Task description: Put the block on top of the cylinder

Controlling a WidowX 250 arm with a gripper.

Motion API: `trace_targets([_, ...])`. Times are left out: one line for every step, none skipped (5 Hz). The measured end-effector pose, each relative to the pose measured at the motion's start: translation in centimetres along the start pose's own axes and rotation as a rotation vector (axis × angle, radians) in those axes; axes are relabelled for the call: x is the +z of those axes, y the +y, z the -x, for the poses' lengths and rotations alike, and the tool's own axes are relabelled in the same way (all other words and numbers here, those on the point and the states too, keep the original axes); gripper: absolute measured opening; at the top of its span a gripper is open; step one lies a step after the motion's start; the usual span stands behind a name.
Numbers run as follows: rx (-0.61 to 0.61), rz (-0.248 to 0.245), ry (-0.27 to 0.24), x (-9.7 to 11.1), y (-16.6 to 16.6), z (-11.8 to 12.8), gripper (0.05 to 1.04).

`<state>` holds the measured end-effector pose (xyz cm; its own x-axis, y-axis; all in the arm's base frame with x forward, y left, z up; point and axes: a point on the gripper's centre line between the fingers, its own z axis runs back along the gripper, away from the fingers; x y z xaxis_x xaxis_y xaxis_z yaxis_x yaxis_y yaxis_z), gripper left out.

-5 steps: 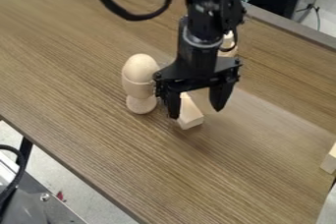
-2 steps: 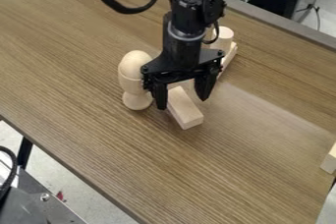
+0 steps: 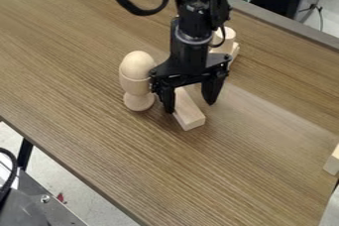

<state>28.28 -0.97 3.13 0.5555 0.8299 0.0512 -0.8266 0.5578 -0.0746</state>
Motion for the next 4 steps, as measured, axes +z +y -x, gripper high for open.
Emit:
trace_targets([-0.009,-0.019,0.007,-0.4,-0.2,0.0,0.96])
trace_targets([0.007,-0.021,0.028,-0.5,-0.2,0.2,0.695])
trace_targets([-0.023,-0.037,0.01,-0.4,-0.2,0.2,0.527])
trace_targets([-0.02,-0.019,-0.027,1.3,-0.4,0.0,0.527])
